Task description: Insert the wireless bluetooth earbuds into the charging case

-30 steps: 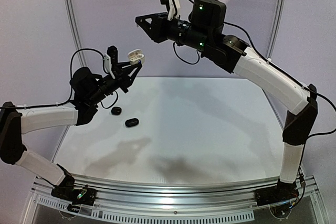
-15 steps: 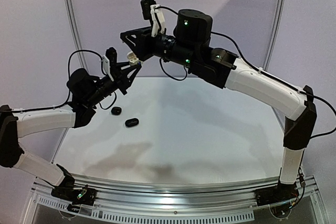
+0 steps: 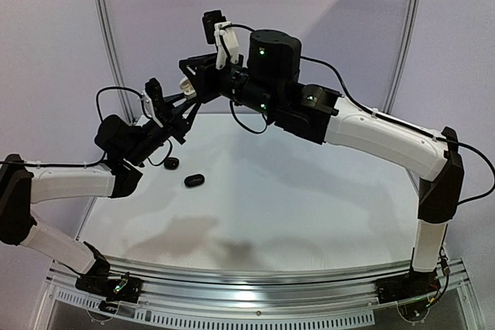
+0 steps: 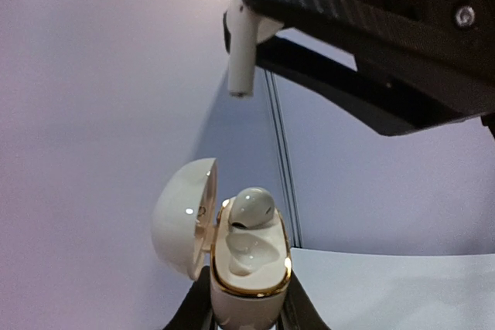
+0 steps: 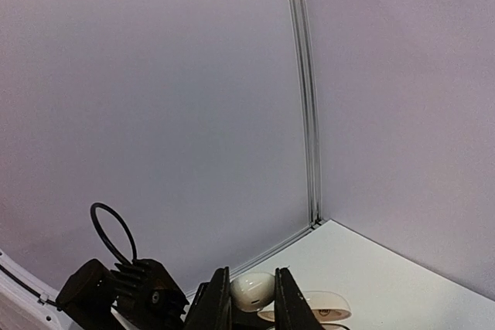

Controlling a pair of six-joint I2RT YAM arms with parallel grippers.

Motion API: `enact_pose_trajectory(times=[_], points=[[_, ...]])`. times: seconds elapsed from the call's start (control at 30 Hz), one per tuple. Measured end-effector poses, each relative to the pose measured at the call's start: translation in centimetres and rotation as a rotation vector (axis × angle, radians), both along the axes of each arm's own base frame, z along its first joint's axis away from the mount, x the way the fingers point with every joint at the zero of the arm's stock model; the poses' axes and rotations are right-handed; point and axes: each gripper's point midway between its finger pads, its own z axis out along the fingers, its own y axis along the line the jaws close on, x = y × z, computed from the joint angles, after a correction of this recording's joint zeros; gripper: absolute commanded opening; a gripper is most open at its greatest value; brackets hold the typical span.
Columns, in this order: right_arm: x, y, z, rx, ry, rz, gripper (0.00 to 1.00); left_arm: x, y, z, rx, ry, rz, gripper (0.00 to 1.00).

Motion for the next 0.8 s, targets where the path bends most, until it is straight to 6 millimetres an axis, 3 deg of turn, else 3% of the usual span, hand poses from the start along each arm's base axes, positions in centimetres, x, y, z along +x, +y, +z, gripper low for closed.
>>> enact_pose_trajectory(times=[0.33,0.8], points=[[1.1,-0.4,-0.5,0.007,0.037,-0.007,0.00,0.0,0.0,-0.2,-0.028,0.036,-0.021,0.00],[1.0,0.2,-3.0,-0.037,0.123,0.021,0.00,0.0,0.0,-0.1,-0.052,0.046,-0.035,0.00]])
